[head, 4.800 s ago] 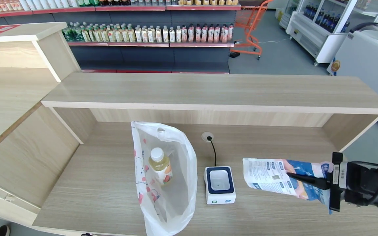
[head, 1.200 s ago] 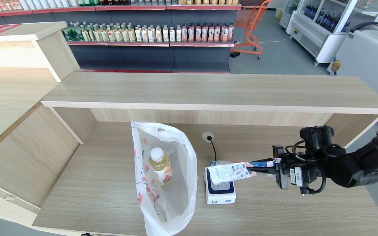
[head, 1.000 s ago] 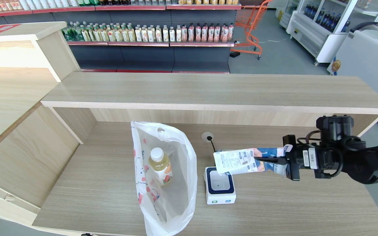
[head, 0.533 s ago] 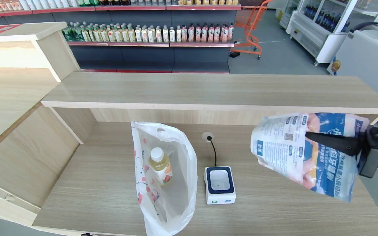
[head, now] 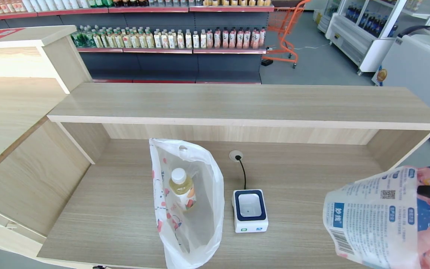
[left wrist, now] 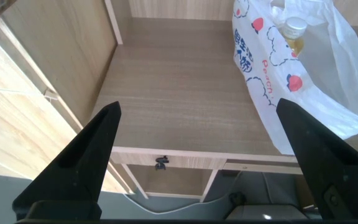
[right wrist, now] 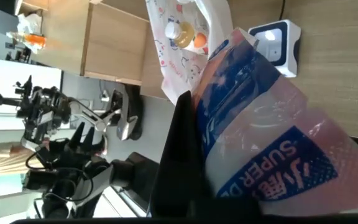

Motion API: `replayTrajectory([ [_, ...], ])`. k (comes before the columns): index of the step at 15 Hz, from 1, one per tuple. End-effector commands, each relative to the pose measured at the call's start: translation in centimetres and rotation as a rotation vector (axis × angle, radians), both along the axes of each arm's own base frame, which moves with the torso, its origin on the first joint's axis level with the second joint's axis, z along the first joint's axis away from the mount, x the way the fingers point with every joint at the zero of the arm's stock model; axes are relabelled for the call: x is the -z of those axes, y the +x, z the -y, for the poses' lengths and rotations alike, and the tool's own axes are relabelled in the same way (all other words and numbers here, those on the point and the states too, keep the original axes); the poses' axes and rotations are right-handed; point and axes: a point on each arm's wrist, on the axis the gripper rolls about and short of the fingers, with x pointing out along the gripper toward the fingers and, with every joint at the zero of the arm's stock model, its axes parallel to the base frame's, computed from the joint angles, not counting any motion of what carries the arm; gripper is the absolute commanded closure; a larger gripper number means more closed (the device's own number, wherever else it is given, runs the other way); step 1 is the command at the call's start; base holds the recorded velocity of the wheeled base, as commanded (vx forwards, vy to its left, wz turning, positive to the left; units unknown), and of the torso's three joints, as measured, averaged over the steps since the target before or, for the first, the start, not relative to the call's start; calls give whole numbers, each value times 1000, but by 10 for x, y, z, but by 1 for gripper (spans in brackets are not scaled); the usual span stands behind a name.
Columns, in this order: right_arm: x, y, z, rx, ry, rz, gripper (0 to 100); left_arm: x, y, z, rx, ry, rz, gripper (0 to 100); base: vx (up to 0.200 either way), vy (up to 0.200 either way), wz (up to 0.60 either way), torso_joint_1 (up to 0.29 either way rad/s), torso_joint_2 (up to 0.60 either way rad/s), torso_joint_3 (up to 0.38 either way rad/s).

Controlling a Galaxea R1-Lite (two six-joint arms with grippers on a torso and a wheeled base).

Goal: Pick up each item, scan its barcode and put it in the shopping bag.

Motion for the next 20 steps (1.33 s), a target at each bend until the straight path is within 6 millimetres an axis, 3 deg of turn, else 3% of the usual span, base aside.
replayTrajectory([
  [1, -4, -14, 3, 1, 10, 47, 100, 0, 0, 0, 1, 1, 0, 0, 0, 0, 0, 0, 0, 0],
  [3, -4, -16, 4, 12, 5, 32, 100, 0, 0, 0, -3, -2, 0, 0, 0, 0, 0, 0, 0, 0],
  [12, -3, -4, 2, 57, -18, -7, 100, 0, 0, 0, -3, 1, 0, 0, 0, 200, 0, 6, 1, 4],
  [16, 1, 17, -5, 33, -34, -78, 100, 0, 0, 0, -1, -2, 0, 0, 0, 0, 0, 0, 0, 0],
  [20, 16, 44, -29, -91, -87, -200, 100, 0, 0, 0, -3, -2, 0, 0, 0, 0, 0, 0, 0, 0],
])
